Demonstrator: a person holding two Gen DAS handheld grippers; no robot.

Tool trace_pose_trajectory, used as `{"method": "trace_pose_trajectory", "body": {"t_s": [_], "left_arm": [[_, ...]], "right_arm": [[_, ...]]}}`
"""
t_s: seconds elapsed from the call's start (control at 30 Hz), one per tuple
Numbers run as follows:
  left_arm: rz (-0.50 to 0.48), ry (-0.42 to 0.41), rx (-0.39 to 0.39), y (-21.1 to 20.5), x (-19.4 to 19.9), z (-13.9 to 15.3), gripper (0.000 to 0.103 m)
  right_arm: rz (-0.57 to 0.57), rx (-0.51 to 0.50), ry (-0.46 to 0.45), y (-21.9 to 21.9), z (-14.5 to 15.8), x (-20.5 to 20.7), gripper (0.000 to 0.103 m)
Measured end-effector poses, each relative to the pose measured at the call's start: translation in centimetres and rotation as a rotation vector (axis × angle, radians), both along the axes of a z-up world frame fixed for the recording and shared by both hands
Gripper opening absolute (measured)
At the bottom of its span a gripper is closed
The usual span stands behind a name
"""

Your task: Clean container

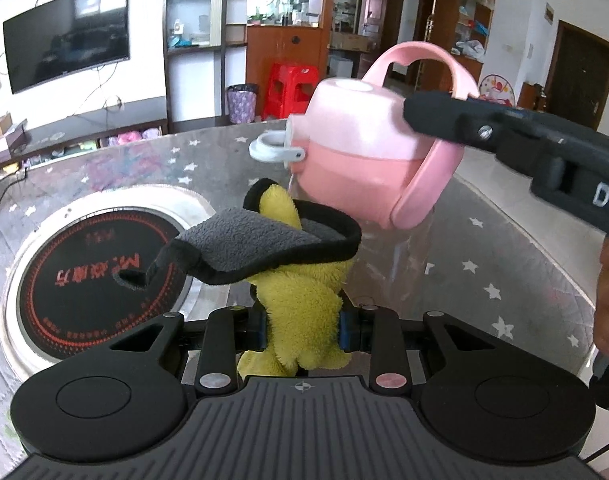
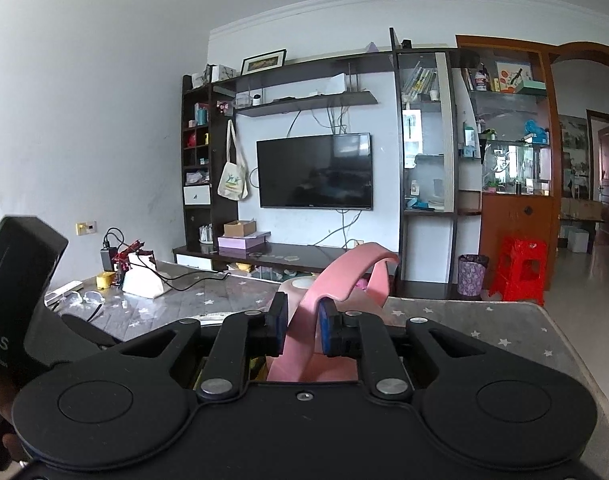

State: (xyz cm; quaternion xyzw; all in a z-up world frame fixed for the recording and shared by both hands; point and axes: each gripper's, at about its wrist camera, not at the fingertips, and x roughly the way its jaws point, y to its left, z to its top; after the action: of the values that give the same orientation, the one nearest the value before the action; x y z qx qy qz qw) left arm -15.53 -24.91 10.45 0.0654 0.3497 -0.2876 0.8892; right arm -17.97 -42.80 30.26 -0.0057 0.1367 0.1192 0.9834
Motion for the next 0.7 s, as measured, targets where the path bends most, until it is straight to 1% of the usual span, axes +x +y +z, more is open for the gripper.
{"method": "trace_pose_trajectory", "body": {"t_s": [0.47, 0.7], "left_arm": [[0.03, 0.079, 0.042, -0.4, 0.5, -3.8, 0.031], [0.034, 0.088, 0.052, -0.5, 0.4, -4.7, 0.031]], "right_arm": [[-0.021, 0.021, 0.002, 0.1, -0.1, 0.1, 0.019], [-0.023, 0.022, 0.003, 0.7, 0.1, 0.0, 0.019]]}}
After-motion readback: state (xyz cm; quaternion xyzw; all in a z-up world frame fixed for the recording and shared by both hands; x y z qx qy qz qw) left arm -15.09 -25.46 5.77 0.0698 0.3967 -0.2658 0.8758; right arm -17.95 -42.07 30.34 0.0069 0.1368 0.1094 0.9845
